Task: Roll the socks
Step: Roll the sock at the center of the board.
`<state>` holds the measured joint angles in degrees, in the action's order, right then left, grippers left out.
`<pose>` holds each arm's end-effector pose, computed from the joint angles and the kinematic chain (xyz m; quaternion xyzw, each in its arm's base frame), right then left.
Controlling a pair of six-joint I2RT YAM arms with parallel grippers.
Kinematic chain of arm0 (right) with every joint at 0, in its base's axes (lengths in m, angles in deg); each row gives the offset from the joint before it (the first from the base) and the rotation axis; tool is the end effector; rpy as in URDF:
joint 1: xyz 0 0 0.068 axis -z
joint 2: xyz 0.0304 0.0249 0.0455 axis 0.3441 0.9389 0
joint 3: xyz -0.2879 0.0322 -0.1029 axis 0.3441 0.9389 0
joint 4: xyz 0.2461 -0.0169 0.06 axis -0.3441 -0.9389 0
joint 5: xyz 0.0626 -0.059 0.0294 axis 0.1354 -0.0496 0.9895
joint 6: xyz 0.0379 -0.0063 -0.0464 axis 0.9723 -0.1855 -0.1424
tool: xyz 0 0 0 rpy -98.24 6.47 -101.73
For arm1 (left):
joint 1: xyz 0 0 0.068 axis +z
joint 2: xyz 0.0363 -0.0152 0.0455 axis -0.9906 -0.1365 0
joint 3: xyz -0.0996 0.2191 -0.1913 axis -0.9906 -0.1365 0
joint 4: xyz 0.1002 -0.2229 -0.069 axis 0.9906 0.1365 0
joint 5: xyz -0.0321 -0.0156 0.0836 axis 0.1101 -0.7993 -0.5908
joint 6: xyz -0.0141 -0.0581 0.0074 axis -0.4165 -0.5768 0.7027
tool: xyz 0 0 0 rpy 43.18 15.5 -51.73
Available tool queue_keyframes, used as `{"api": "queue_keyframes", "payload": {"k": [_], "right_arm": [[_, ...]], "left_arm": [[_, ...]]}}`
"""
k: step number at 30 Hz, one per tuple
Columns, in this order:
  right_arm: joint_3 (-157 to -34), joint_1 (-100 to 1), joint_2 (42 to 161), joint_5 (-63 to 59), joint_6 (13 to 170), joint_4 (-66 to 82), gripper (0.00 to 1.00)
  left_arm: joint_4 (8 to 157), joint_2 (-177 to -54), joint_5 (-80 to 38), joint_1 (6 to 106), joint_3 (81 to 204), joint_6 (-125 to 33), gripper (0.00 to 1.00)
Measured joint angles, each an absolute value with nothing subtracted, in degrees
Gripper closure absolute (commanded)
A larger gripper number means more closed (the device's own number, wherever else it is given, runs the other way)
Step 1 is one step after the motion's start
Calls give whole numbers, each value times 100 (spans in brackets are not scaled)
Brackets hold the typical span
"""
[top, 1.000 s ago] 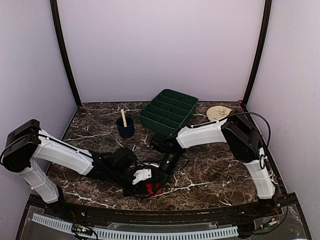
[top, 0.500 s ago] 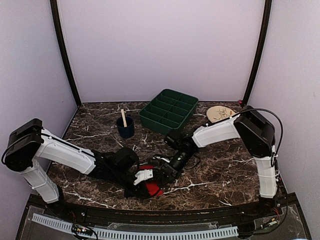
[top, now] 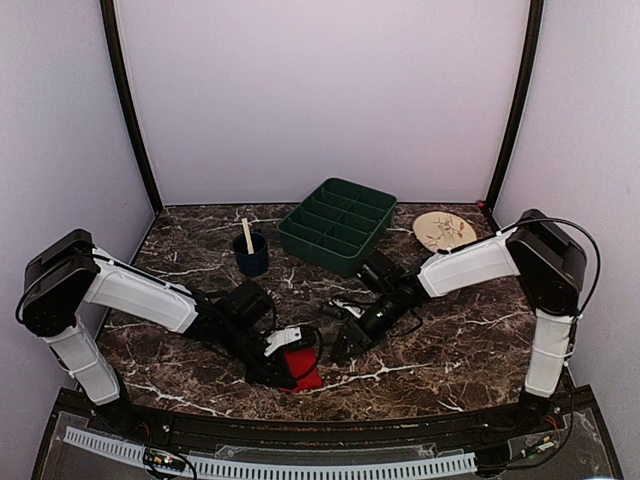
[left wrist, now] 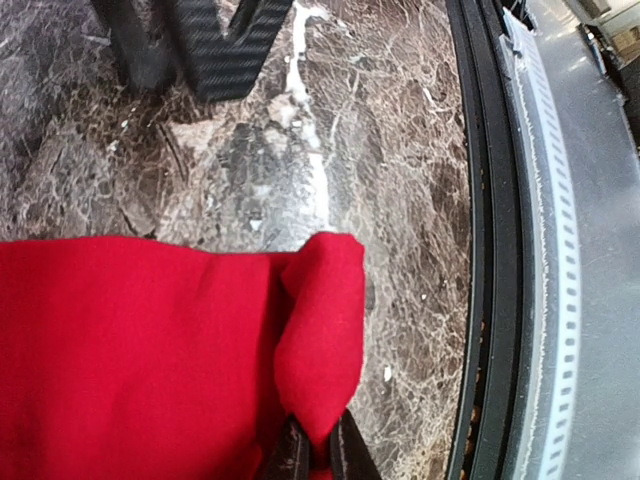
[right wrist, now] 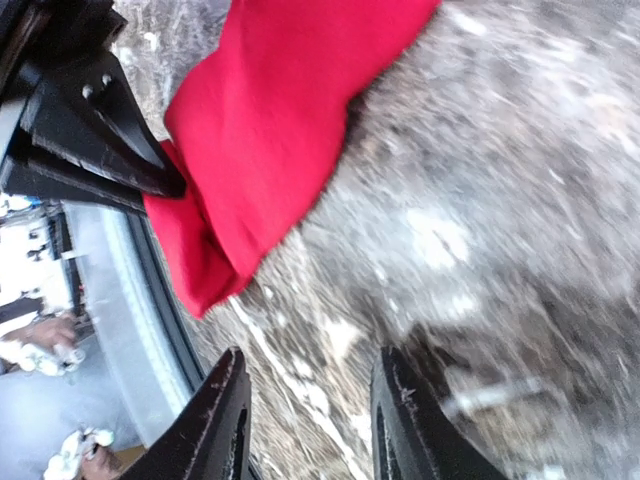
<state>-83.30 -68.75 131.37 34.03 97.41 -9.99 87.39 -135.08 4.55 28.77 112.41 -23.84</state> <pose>0.2246 0.3011 0.1590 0.3531 -0.8419 -0.4075 0.0198 0.1587 -0.2553 0.1654 0.5545 0.7331 -0.3621 0.1552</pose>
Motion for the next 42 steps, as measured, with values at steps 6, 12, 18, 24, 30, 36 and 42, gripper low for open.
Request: {"api": "queue_keyframes", "payload": {"k": [6, 12, 18, 24, 30, 36, 42], "right_arm": [[-7834, -6897, 12486, 2663, 9708, -636, 62], [-7465, -7207, 11880, 1812, 9439, -328, 62], [-7428, -7996, 11727, 925, 9067, -201, 62], [-7432, -8623, 11727, 191, 8764, -196, 62], [-7710, -9019, 11758, -391, 8442, -275, 62], [-8247, -9327, 12092, -679, 8160, -376, 61], [-8547, -9458, 12510, -762, 7964, -592, 61]], "left_arm": [[9222, -14020, 1272, 3257, 11711, -2392, 94], [9908, -14586, 1937, 3443, 12290, -2233, 94], [10422, -14804, 2437, 3664, 12443, -2100, 94], [10795, -14964, 2743, 3863, 12590, -1975, 94], [11112, -15233, 2982, 3954, 12765, -1769, 95], [11298, -15301, 3124, 3981, 12767, -1649, 95], [11425, -15303, 3211, 4016, 12767, -1586, 95]]}}
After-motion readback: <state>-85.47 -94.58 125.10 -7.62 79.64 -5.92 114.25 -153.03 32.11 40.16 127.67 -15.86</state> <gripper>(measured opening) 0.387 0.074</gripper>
